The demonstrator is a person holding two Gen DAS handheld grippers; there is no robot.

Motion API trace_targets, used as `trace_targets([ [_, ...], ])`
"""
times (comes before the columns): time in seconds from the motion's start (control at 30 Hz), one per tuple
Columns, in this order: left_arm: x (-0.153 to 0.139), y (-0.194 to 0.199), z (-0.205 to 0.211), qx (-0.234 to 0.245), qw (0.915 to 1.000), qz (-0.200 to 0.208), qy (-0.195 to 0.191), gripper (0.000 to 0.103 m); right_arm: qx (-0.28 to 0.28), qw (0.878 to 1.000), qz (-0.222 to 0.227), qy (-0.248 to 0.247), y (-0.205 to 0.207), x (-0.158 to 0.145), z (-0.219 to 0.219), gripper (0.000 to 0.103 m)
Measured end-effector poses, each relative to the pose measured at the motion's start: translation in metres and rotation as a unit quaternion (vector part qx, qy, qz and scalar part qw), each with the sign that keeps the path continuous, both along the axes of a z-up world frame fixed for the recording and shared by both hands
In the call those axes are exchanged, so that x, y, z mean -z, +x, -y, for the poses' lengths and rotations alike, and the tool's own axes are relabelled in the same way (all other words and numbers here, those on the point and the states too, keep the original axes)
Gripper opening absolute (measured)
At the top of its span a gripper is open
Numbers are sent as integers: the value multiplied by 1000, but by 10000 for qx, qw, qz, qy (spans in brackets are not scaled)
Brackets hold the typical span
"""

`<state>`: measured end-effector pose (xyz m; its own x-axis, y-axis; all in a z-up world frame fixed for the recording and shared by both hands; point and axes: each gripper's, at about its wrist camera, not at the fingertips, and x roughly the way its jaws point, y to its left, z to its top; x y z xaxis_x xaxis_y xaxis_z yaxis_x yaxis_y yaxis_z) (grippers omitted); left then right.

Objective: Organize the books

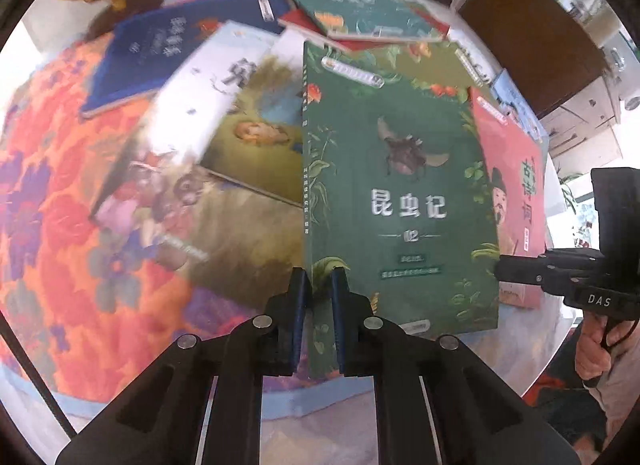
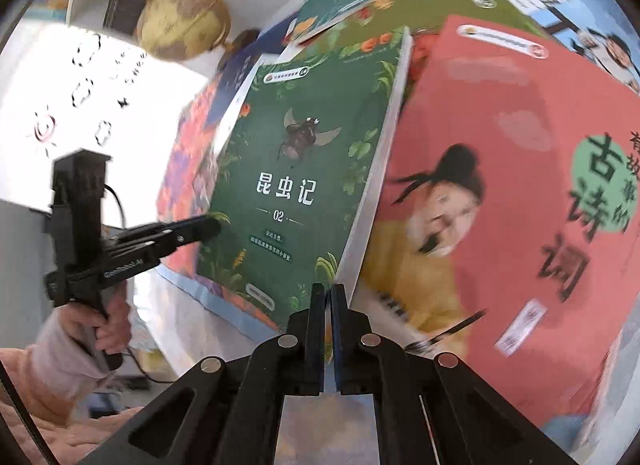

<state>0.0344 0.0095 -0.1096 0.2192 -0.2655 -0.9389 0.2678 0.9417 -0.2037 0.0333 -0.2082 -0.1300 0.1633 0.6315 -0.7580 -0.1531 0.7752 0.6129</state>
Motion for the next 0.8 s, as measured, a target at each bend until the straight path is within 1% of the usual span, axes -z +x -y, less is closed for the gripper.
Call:
trace_targets([
  [0.07, -10, -12, -2, 41, 9998, 180, 28, 9, -83, 9998, 158, 12, -4, -12, -12, 3],
  [0.13, -16, -16, -1, 28, 9999, 130, -47, 9, -156, 9996, 224, -22, -4, -21, -22, 3],
  [0.2, -19, -20, -6, -73, 9998, 83, -175, 9, -181, 9997, 161, 60, 0, -25, -28, 3],
  [0.23, -16, -20, -9, -121, 9998, 61, -124, 9, -138, 9999, 56, -58, 1, -23, -28, 3],
  [0.27, -8, -21, -13, -187, 9998, 0, 41, 9, -106, 9997, -44, -197, 3, -18, -28, 3],
  [0.3, 0, -16, -14, -217, 9996, -118, 106, 10, -41, 9991, -174, -395, 5, -10, -26, 3],
  [0.37, 16, -13, -21, -292, 9987, -404, 81, 10, 169, 9972, -421, -595, 5, 7, -10, 3],
  [0.4, 20, -12, -23, -315, 9983, -488, 96, 10, 245, 9966, -583, -533, 5, 15, -2, 3],
  [0.43, 23, -11, -25, -311, 9981, -534, 87, 10, 265, 9962, -779, -282, 4, 24, 7, 4],
  [0.47, 24, -10, -26, -305, 9979, -567, 24, 11, 282, 9957, -883, -32, 4, 29, 12, 4],
  [0.5, 26, -8, -26, -293, 9973, -661, -101, 11, 283, 9941, -1014, 262, 4, 36, 17, 5],
  [0.57, 31, -7, -26, -255, 9960, -813, -269, 12, 225, 9925, -1070, 547, 6, 43, 20, 5],
  [0.6, 34, -7, -24, -225, 9957, -851, -278, 13, 194, 9911, -1111, 706, 7, 47, 19, 6],
  [0.63, 35, -5, -23, -185, 9957, -858, -284, 17, 162, 9887, -1198, 885, 10, 51, 18, 6],
  [0.67, 37, -3, -20, -132, 9954, -901, -310, 24, 127, 9872, -1250, 981, 11, 55, 15, 8],
  [0.73, 39, 1, -19, -123, 9948, -955, -344, 27, 81, 9863, -1235, 1095, 15, 55, 13, 9],
  [0.77, 41, 4, -20, -155, 9939, -1001, -442, 28, 55, 9859, -1230, 1138, 15, 56, 13, 10],
  [0.8, 42, 6, -23, -185, 9929, -1044, -535, 28, 42, 9844, -1253, 1233, 15, 56, 16, 14],
])
